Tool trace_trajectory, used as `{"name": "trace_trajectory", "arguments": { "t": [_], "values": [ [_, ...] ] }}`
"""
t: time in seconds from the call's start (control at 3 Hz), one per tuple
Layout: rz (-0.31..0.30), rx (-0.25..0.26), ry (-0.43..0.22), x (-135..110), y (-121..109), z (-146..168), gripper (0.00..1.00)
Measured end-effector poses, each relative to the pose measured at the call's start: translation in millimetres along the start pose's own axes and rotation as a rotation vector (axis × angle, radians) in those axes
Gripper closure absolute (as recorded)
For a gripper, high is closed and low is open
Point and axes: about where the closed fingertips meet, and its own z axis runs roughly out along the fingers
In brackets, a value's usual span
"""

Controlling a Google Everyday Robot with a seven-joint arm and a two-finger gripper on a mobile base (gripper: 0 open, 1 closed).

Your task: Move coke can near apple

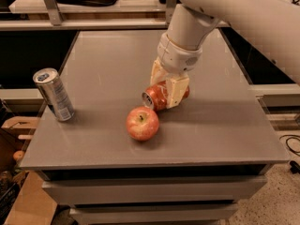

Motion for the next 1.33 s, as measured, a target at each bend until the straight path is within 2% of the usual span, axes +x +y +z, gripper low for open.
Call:
{"name": "trace_trajectory", "arguments": {
  "t": [0.33, 0.67, 1.33],
  "values": [
    [0.006, -0.008, 0.002, 2.1, 1.6, 4.3, 1.00],
    [0.024, -0.015, 0.008, 4.9, 2.4, 9.1, 0.82],
    [0.040, -0.029, 0.016, 9.6, 3.2, 14.3, 0.36]
  ]
}}
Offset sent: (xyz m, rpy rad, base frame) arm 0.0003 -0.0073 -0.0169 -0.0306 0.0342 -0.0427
